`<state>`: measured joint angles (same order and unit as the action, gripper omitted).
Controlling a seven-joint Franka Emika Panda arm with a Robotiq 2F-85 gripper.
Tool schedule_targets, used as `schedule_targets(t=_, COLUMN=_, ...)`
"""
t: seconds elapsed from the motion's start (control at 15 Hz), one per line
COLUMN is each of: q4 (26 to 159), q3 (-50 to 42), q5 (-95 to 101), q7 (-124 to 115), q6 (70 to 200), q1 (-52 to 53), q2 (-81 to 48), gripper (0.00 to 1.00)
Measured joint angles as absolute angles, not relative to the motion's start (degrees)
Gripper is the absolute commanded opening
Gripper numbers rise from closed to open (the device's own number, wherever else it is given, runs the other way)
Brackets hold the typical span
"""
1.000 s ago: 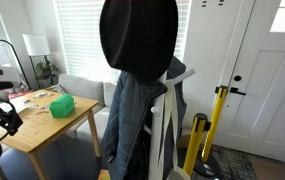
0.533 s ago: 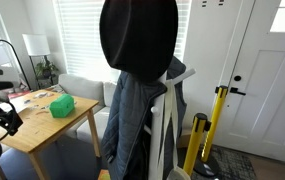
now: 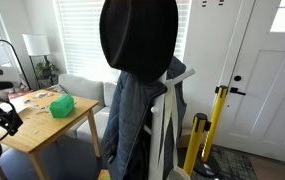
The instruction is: Pick up the white paper towel and wipe the table, put the white paper towel on the bottom right side of the table
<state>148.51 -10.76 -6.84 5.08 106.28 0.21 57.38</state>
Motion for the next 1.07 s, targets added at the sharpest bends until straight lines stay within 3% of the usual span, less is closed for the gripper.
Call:
schedule_targets(t=0.47, q4=142.53, q3=-4.08, q5=-9.47, q7=3.55, q6=106.84, q1=3.12, q2=52.32, gripper=1.0)
schedule_targets(t=1.07, q4=124.09, q3=3.78, q5=-9.45, q7=-7.22, q6=106.89, q1=3.35, q2=30.98, gripper=1.0)
